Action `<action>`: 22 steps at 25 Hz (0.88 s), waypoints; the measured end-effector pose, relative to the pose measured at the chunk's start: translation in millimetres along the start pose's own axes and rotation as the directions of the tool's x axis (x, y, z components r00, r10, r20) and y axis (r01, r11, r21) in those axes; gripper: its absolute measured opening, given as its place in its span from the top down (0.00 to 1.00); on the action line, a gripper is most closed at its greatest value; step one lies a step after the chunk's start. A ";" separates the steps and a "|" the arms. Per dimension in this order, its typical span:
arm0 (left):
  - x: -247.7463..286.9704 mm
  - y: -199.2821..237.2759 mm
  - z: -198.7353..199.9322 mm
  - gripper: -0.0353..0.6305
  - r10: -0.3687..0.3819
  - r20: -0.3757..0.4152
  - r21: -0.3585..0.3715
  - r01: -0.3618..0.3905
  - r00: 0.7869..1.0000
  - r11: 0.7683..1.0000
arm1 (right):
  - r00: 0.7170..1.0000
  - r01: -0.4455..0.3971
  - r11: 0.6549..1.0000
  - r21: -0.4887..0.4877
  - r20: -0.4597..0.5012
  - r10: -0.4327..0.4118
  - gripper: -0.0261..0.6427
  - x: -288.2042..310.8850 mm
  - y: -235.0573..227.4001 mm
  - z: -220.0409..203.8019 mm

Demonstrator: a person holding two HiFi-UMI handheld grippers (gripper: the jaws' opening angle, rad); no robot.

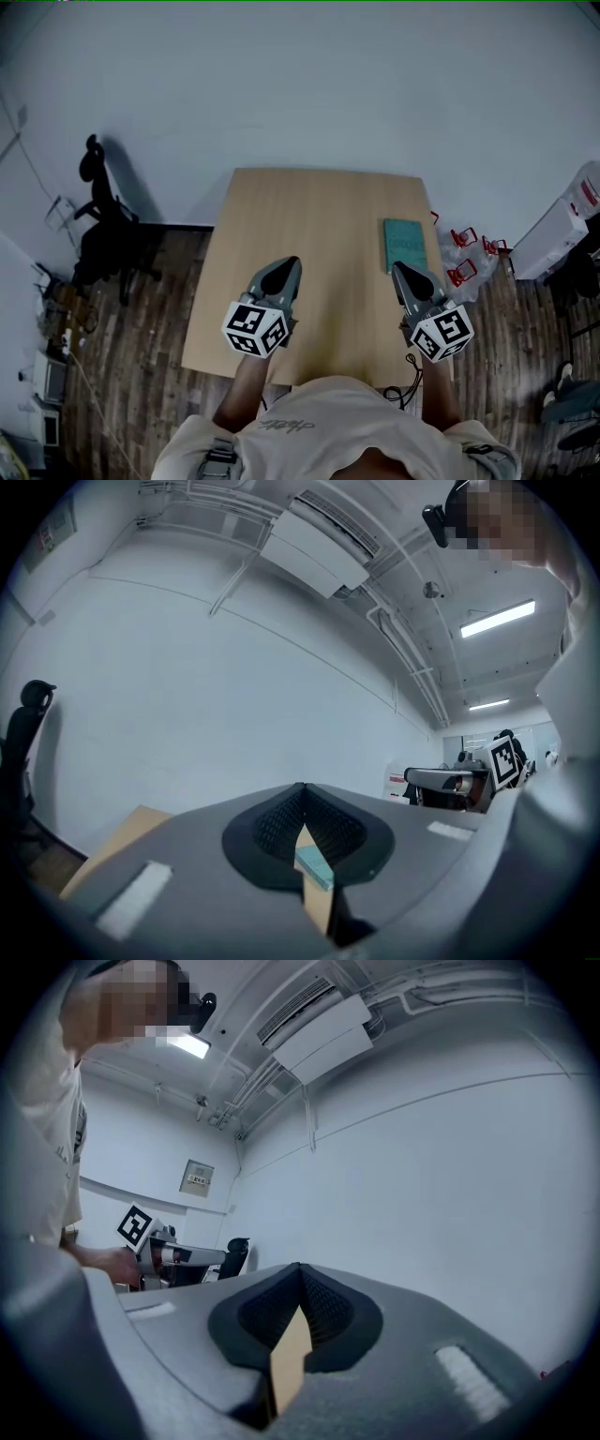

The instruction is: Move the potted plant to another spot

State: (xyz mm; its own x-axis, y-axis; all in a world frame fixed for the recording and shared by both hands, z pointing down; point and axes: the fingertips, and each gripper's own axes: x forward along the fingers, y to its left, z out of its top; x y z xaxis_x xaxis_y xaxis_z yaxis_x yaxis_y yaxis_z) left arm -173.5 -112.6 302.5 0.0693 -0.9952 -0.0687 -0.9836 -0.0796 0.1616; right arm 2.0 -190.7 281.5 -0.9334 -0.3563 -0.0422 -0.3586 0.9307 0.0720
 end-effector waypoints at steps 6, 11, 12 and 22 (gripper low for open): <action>5.4 5.5 -6.3 0.92 0.011 -0.010 -0.006 -0.011 1.000 1.000 | 1.000 -0.012 1.000 0.014 0.000 0.012 0.96 1.7 -5.9 -2.0; 11.7 9.0 -8.7 0.92 0.010 -0.018 -0.019 -0.010 1.000 1.000 | 1.000 0.002 0.999 0.043 -0.006 -0.002 0.96 -0.1 -15.0 -6.3; 13.4 8.3 -8.2 0.92 0.007 -0.016 -0.020 -0.007 1.000 1.000 | 1.000 0.009 1.000 0.025 -0.015 -0.008 0.96 -0.4 -16.4 -7.5; 18.6 6.5 -27.1 0.92 -0.006 -0.062 -0.040 0.003 0.998 0.999 | 0.999 0.030 0.999 0.010 -0.040 -0.030 0.96 -0.1 -20.1 -18.6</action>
State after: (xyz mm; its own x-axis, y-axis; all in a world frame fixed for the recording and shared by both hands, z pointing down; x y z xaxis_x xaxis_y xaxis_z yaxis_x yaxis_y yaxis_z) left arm -174.1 -133.2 328.9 0.0854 -0.9963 -0.0080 -0.9759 -0.0852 0.2007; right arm 9.0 -210.9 298.6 -0.9222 -0.3867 -0.0042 -0.3862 0.9204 0.0603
